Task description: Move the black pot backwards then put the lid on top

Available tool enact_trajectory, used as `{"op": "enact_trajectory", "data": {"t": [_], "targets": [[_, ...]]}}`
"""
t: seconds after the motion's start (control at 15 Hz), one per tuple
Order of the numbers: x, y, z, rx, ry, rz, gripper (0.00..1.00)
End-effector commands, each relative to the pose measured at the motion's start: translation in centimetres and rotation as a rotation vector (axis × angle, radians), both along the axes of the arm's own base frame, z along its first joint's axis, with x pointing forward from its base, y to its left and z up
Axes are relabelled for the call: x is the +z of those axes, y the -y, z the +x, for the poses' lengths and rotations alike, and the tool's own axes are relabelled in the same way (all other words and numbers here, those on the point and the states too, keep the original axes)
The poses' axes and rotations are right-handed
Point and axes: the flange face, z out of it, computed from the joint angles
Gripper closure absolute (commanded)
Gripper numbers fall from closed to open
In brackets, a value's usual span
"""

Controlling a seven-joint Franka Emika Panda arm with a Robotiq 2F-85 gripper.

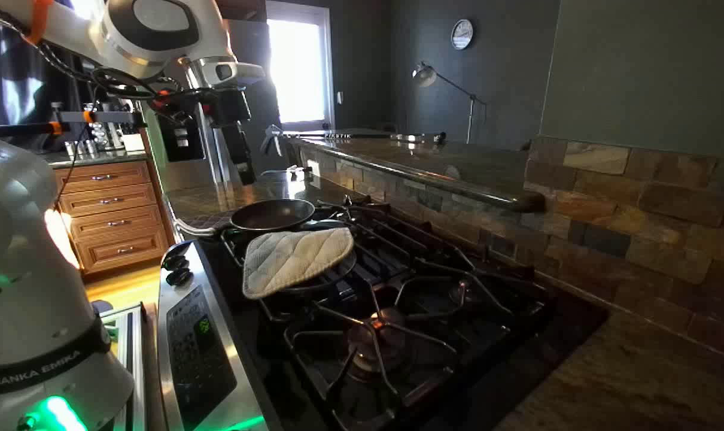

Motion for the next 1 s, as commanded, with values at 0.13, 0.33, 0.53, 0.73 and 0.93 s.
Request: {"op": "enact_trajectory", "data": {"t": [0.13,0.33,0.53,0.73,0.93], "targets": [[0.1,0.0,0.0,0.0,-0.001,0.0,0.0],[-0.3,0.4,0.7,-0.03,-0.011,0.004,0.0],[-1.1,2.0,2.2,-0.098,-0.023,0.041,0.0],[-1.7,3.2,4.1,-0.171,0.006,0.078,0.0],[-2.4,3.3,5.8,-0.254,0.035,0.095,0.0]]}}
